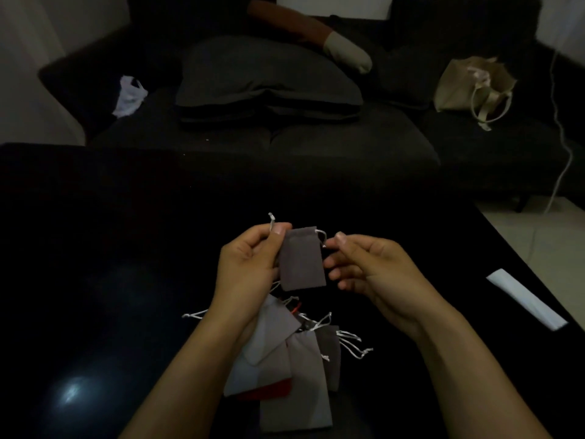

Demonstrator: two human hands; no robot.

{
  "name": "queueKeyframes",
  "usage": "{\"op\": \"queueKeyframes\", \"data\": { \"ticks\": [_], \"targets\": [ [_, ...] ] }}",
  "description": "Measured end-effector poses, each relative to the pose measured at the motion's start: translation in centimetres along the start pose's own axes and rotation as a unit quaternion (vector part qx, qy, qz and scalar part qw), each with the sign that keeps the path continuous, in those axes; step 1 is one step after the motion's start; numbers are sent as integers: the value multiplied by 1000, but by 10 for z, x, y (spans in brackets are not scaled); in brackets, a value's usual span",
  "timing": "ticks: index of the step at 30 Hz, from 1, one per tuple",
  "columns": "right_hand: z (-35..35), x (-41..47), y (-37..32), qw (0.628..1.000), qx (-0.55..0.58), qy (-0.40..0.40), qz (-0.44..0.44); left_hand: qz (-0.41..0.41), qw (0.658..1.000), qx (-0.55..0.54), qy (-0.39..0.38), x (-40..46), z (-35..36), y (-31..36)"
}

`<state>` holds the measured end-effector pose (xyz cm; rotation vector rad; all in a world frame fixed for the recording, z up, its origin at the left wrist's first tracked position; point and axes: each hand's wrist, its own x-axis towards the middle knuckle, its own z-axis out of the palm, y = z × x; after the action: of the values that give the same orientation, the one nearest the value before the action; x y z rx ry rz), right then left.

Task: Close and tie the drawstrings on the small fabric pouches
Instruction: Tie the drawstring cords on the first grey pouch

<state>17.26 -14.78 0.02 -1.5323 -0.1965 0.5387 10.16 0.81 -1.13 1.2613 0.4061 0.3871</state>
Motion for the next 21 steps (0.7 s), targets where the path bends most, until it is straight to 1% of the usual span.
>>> {"op": "queueKeyframes", "data": {
  "ticks": [3, 5, 7, 9, 12, 14, 16, 18, 21],
  "targets": [
    [8, 0, -2, 990, 107, -21, 91, 26, 1000, -2, 4, -5, 6, 1],
    [12, 1, 0, 975, 187, -15, 120, 59, 998, 17, 11, -7, 8, 1],
    [15, 1, 1, 954, 270, -14, 125, 100, 994, 51, 11, -7, 7, 1],
    [18, -1, 2, 936, 329, -18, 121, 128, 988, 82, 1, -7, 6, 2],
    [22, 0, 3, 930, 352, -15, 106, 132, 986, 105, -12, -8, 7, 2],
    [26, 2, 5, 929, 355, -2, 103, 91, 993, 75, 1, -9, 9, 2],
    [28, 3, 4, 924, 369, 14, 99, 0, 1000, -17, 23, -7, 9, 3],
    [30, 4, 4, 916, 389, 30, 94, -71, 991, -106, 36, -2, 6, 3],
    [31, 2, 3, 902, 420, 41, 90, -115, 973, -193, 44, 1, 5, 2]
  ]
}}
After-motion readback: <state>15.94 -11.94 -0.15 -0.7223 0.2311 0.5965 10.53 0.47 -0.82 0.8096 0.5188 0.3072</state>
